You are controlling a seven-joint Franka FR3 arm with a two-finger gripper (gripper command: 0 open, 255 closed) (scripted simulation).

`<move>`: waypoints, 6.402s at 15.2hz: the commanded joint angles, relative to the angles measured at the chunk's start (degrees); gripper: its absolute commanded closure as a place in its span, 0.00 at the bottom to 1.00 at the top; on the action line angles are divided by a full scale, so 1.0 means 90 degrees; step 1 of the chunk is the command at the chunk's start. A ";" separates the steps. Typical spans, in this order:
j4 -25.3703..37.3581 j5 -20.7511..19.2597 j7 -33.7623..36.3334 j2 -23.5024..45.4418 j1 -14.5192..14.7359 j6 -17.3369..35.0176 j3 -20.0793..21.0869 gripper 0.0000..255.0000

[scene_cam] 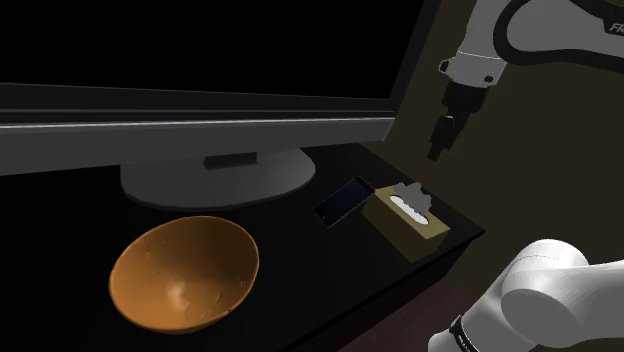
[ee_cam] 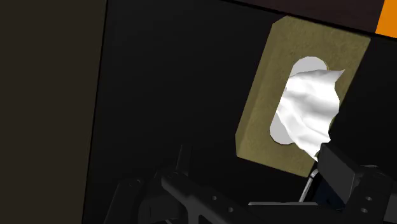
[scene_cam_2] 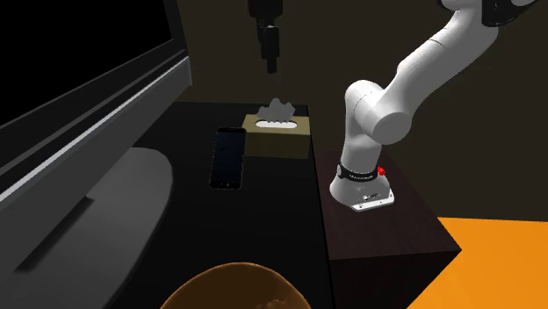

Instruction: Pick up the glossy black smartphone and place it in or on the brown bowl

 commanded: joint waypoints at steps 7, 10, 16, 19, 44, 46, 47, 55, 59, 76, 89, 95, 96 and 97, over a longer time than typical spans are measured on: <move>-0.0464 0.1851 -0.0470 0.0855 0.0205 0.1147 -0.1371 0.00; -0.0666 0.2955 -0.0937 0.1410 0.0457 0.1624 -0.2024 0.00; -0.0806 0.5421 -0.2242 0.2730 0.1153 0.1945 -0.3136 0.00; -0.0974 0.5558 -0.2283 0.2746 0.1223 0.2173 -0.3024 0.00; -0.1092 0.5702 -0.2134 0.2650 0.1333 0.2381 -0.2829 1.00; -0.1009 0.5649 -0.1989 0.2560 0.1318 0.2286 -0.2803 1.00; -0.0966 0.5624 -0.1917 0.2518 0.1311 0.2239 -0.2791 1.00; -0.0573 0.5470 -0.1375 0.2241 0.1272 0.1844 -0.2703 1.00; -0.0347 0.5417 -0.1120 0.2140 0.1265 0.1642 -0.2667 1.00; 0.0418 0.5459 -0.0048 0.1798 0.1370 0.1176 -0.2285 1.00; -0.0064 0.6471 0.1272 0.1501 0.2074 0.2951 -0.0390 1.00; 0.0186 0.6858 0.1831 0.1834 0.2426 0.3774 0.0439 1.00; 0.0256 0.6906 0.1925 0.1916 0.2480 0.3911 0.0573 1.00; 0.0333 0.6947 0.2021 0.2005 0.2534 0.4048 0.0706 1.00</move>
